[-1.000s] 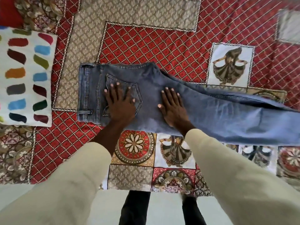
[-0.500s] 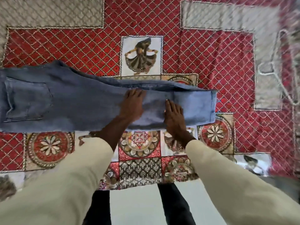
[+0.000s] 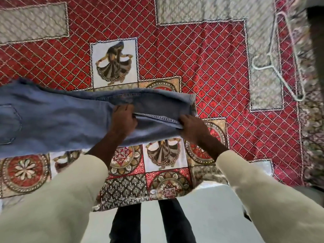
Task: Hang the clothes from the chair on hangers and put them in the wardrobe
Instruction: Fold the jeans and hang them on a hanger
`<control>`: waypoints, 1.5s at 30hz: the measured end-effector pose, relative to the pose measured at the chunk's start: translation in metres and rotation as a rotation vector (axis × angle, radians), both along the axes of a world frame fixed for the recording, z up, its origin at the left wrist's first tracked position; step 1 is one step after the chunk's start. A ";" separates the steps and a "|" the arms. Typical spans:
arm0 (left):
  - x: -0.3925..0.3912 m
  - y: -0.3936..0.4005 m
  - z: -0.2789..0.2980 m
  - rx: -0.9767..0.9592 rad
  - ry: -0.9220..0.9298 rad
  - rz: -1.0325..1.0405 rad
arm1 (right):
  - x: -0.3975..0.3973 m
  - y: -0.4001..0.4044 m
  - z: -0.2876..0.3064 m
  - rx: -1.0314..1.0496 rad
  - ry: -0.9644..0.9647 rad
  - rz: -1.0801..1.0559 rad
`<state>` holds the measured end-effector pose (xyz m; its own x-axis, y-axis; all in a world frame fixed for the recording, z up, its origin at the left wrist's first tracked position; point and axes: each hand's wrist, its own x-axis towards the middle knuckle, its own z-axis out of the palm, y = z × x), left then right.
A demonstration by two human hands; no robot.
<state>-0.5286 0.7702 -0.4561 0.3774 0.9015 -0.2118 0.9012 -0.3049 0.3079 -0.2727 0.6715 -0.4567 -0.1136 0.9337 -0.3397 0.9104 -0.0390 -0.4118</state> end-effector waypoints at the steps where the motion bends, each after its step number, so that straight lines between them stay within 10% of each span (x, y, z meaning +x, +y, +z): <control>1: 0.001 0.000 -0.001 0.008 0.011 0.023 | -0.001 -0.002 0.000 -0.107 0.062 -0.015; 24: 0.037 0.057 -0.009 0.239 -0.256 0.385 | 0.011 0.075 0.007 0.384 0.333 -0.829; 31: 0.045 0.074 -0.022 0.149 0.178 0.271 | 0.022 0.108 -0.027 0.178 0.171 -0.907; 36: 0.046 0.044 -0.046 -0.030 -0.009 0.376 | 0.013 0.105 -0.033 -0.140 0.113 -1.053; 45: 0.074 -0.024 -0.060 -0.016 0.118 0.165 | 0.053 0.092 -0.011 0.043 0.408 -1.131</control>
<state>-0.4547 0.7461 -0.5156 0.1964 0.9452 -0.2607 0.9687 -0.1459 0.2009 -0.2198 0.7638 -0.4680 0.6848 0.5843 -0.4354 0.1721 -0.7103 -0.6825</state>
